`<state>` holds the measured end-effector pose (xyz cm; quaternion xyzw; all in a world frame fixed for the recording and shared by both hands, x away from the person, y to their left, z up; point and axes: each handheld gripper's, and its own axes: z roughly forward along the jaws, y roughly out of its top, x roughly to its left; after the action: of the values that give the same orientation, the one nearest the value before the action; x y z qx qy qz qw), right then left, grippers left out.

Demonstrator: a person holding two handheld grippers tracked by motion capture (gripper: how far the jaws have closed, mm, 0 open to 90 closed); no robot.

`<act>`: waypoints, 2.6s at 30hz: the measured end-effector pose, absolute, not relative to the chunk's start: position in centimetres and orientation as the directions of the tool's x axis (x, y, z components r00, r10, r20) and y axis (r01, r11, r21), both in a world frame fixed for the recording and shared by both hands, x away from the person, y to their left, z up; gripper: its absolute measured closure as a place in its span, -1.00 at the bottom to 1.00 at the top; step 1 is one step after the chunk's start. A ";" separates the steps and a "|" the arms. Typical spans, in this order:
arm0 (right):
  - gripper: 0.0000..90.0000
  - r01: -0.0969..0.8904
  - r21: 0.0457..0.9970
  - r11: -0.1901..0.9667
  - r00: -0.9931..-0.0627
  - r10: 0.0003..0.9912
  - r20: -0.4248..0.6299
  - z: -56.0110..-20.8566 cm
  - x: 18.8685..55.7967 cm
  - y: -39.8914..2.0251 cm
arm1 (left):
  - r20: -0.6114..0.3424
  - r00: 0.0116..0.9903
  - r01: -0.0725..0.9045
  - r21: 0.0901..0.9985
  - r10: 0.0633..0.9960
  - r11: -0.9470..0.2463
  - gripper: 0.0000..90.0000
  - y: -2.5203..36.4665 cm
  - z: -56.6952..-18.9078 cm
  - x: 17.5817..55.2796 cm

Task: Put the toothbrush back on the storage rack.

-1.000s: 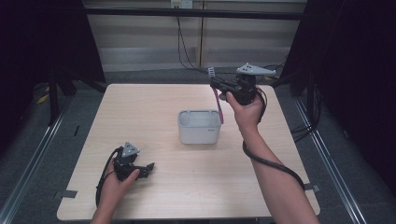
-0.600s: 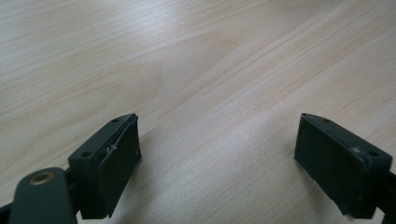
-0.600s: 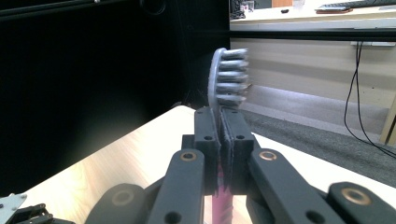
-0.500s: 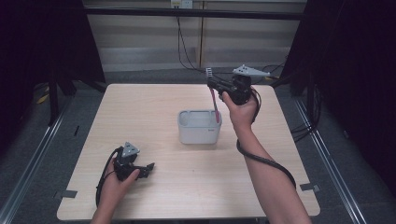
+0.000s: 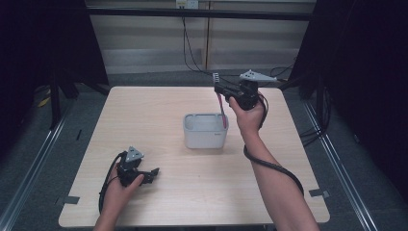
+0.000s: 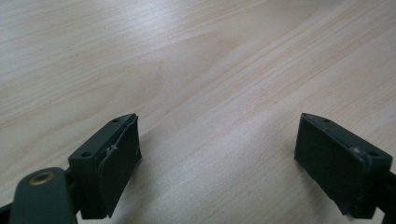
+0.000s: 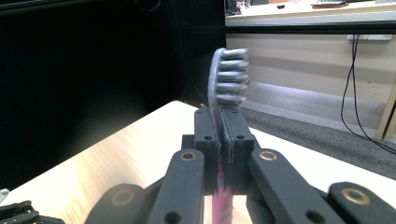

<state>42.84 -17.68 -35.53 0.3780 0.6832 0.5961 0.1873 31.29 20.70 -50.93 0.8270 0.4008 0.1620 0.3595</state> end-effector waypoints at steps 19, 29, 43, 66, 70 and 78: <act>0.91 0.310 0.950 0.034 -0.647 0.740 0.184 -37.1 42.3 -17.9 | -0.019 0.624 0.546 0.726 0.781 -0.418 -0.69 20.7 -51.0 31.3; 0.91 0.320 0.946 0.057 -0.655 0.734 0.177 -37.6 41.8 -18.2 | -0.019 0.624 0.545 0.726 0.781 -0.418 -0.69 20.7 -51.0 31.3; 0.90 0.340 0.938 0.067 -0.648 0.739 0.182 -38.3 41.1 -19.2 | -0.020 0.623 0.546 0.727 0.782 -0.416 -0.69 20.7 -51.0 31.3; 0.92 0.360 0.930 0.075 -0.642 0.743 0.188 -39.5 40.1 -20.0 | -0.019 0.624 0.545 0.726 0.781 -0.419 -0.69 20.7 -51.0 31.3; 0.92 0.359 0.930 0.081 -0.642 0.744 0.183 -39.6 40.0 -20.1 | -0.018 0.624 0.545 0.726 0.781 -0.419 -0.69 20.7 -50.9 31.3; 0.92 0.365 0.928 0.079 -0.640 0.745 0.188 -40.0 39.8 -20.4 | -0.018 0.624 0.545 0.726 0.781 -0.419 -0.69 20.7 -51.0 31.3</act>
<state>39.77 -20.36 -39.98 0.3884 0.7145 0.5563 0.1706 31.29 20.68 -50.95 0.8262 0.4013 0.1637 0.3599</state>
